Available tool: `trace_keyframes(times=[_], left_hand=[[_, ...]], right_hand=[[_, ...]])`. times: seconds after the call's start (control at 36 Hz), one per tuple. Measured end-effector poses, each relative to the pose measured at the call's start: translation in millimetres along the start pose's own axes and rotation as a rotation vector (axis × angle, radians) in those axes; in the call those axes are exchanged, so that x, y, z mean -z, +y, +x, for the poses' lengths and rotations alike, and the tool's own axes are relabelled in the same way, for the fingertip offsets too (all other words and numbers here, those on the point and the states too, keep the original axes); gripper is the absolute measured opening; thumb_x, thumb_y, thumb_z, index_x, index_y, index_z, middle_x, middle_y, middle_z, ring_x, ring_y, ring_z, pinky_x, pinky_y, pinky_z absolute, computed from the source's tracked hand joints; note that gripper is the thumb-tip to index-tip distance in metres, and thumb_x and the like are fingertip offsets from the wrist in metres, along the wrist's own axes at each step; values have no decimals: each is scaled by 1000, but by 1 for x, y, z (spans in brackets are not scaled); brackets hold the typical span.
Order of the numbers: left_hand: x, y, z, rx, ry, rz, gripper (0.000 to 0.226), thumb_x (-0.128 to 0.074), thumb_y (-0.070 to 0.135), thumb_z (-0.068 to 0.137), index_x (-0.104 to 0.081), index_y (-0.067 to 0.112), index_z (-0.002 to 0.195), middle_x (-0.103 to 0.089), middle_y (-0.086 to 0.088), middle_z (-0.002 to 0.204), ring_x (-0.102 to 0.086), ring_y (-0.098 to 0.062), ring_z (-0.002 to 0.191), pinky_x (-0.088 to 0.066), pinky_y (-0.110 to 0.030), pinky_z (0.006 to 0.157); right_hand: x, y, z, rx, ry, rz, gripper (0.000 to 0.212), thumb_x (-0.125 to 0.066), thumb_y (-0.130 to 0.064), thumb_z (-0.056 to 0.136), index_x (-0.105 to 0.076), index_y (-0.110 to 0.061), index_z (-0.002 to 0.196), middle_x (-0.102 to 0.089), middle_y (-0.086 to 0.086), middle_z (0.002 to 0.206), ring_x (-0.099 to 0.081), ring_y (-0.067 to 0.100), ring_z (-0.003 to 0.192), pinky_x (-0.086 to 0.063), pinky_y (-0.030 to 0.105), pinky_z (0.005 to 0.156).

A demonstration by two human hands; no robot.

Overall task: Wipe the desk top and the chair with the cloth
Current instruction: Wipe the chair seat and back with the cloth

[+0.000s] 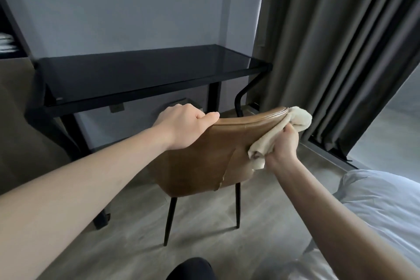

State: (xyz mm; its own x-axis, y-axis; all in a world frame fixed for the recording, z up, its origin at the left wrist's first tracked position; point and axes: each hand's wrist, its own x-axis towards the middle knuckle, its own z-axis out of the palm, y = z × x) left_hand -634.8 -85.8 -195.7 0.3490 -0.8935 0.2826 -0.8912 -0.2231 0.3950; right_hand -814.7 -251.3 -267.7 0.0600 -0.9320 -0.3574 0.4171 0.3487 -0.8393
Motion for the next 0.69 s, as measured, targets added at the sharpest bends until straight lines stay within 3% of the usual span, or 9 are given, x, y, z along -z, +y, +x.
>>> trace_keyframes(times=[0.14,0.22,0.28,0.39,0.53,0.61,0.64,0.69], left_hand=[[0,1,-1,4,7,-1,64,-33,63,99,-29,16,55,-30,6,40,-41,-14,48,-29,-28,57],[-1,-1,0,-17,17,10,66,-32,64,99,-29,16,53,-31,6,42,-42,-13,46,-29,-27,56],[-3,-5,3,-37,14,4,68,-31,66,99,-30,16,52,-32,6,41,-44,-12,44,-30,-26,56],[-6,-15,9,-79,7,-37,69,-32,70,96,-29,13,56,-29,3,45,-39,-14,43,-34,-30,59],[-3,-23,13,-151,-50,-117,73,-35,68,98,-27,6,62,-24,-2,51,-30,-15,45,-35,-35,60],[1,-29,13,-172,-96,-176,72,-39,65,99,-26,4,64,-23,-5,54,-27,-16,47,-29,-33,59],[3,-30,12,-179,-111,-199,72,-39,65,100,-26,3,65,-23,-5,54,-26,-16,47,-29,-31,60],[4,-35,12,-189,-139,-233,73,-41,65,100,-25,3,65,-22,-4,54,-26,-16,46,-29,-26,59]], right_hand=[[10,37,16,91,-3,-187,52,-52,-63,90,-66,-23,119,-73,-2,105,-68,17,97,-52,35,88],[13,73,36,25,1,-265,42,-49,-46,101,-59,-17,130,-68,-2,103,-65,15,87,-49,29,70],[20,102,50,-101,27,-247,43,-50,-47,98,-60,-16,127,-69,3,104,-66,20,85,-48,33,65],[36,172,70,-257,120,-110,58,-60,-59,80,-67,-16,119,-75,8,104,-71,31,94,-57,46,87],[26,237,57,-434,115,-14,28,-42,-31,100,-62,-14,104,-65,4,85,-63,22,77,-49,32,61],[9,273,38,-491,97,20,26,-39,-27,101,-62,-16,94,-64,0,61,-61,20,69,-51,31,67],[3,282,31,-503,96,21,28,-38,-29,102,-62,-17,93,-66,-1,60,-62,20,71,-51,31,68],[-12,301,18,-542,60,34,30,-37,-33,102,-64,-18,103,-74,3,85,-67,22,88,-55,35,82]])
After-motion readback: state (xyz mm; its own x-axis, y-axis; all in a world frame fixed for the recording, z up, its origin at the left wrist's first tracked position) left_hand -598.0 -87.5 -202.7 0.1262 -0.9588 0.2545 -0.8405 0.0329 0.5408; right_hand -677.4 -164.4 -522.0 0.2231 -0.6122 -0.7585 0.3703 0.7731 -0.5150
